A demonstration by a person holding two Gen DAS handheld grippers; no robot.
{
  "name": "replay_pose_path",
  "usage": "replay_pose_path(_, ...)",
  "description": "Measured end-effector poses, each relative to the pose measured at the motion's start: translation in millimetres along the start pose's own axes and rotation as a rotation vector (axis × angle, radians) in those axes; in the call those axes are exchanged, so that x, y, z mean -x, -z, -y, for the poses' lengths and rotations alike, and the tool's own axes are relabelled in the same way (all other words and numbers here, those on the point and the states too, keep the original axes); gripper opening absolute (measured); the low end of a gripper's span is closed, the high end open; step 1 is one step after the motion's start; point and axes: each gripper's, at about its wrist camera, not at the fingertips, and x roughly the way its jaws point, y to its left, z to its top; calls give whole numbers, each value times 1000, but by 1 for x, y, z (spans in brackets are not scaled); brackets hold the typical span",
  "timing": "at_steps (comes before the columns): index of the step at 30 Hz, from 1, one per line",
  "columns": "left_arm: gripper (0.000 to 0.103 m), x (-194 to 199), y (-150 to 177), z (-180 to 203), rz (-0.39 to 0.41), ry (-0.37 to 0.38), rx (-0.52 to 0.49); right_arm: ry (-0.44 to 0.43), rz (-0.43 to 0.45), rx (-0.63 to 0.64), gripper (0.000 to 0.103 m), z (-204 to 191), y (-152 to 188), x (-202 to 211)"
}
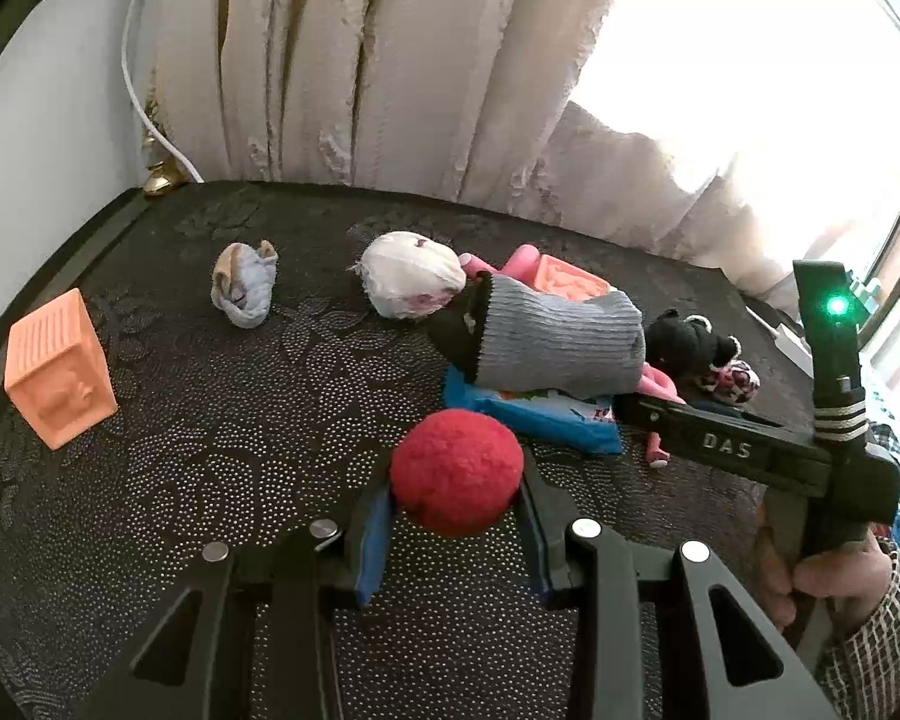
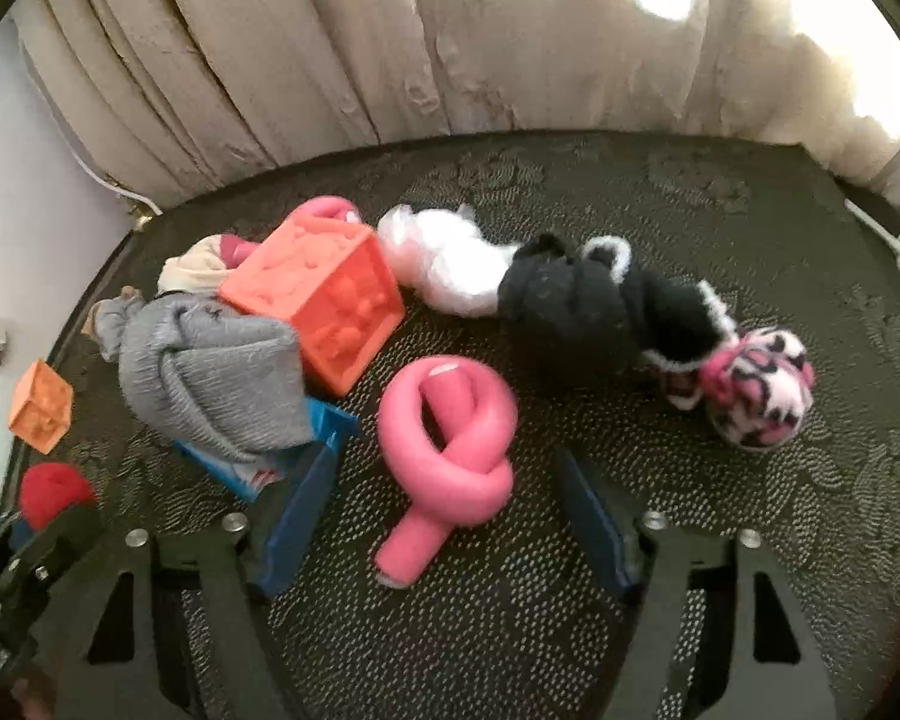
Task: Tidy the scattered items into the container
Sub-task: 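Grasp the red ball with the left tool while the right tool grasps the pink foam knot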
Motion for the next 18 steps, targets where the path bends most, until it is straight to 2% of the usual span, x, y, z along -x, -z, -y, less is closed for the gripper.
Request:
replay_pose_path(1,38,0,1,1,-1,1,-4,9,6,7,61,0,0,0)
replay_pose_path(2,38,-1,1,1,-2,2,-7,17,11,10,50,0,1,1)
replay_pose_path(3,38,-1,2,1,-3,2,-10,17,13,3,47,2,2,2)
replay_pose_path(10,38,-5,6,3,-13,-1,-19,-3,31,-64,46,20,16,18)
replay_pose_path(18,38,-4,8,11,-1,6,-48,21,89,-128,46,37,36,50)
